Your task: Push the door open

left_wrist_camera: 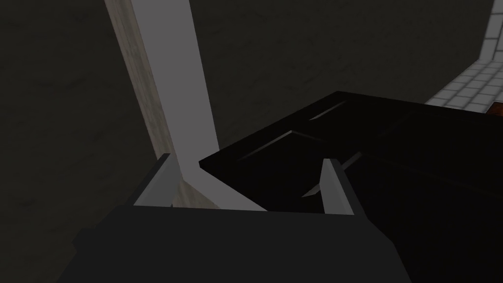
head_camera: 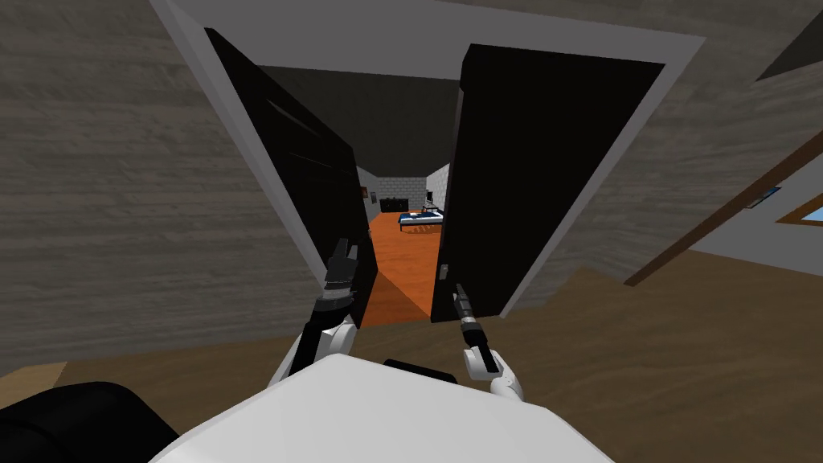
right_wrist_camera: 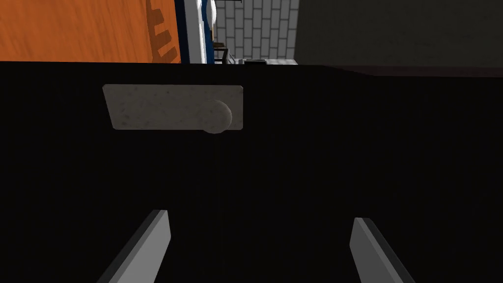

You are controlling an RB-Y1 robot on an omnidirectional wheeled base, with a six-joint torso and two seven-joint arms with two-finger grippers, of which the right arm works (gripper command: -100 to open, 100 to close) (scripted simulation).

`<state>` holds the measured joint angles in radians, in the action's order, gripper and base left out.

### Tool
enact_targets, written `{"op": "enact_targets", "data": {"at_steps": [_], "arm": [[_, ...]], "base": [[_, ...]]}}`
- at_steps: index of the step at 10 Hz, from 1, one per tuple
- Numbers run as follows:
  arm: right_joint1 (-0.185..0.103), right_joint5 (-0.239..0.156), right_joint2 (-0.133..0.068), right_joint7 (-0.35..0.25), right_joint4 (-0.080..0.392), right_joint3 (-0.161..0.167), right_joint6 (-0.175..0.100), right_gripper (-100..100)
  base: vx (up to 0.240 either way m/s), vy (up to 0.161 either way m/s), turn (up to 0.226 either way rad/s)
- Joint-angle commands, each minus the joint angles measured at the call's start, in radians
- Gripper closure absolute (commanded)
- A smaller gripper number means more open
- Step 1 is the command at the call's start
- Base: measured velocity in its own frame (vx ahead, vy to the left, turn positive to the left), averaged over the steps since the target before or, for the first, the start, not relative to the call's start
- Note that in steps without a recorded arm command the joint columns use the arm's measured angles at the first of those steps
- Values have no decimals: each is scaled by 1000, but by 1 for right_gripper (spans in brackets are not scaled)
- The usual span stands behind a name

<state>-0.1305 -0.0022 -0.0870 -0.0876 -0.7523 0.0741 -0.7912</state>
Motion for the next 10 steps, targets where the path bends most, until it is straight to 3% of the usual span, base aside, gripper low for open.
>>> {"op": "enact_targets", "data": {"at_steps": [1,7,10], "arm": [[-18,-2,3,1,44,4,-6,-100],[-72,-9,15,2,180,14,-26,-100],[-70,-11,12,6,175,9,-26,-100]], "base": [[39,-75,165],[38,-104,122],[101,-8,23]]}}
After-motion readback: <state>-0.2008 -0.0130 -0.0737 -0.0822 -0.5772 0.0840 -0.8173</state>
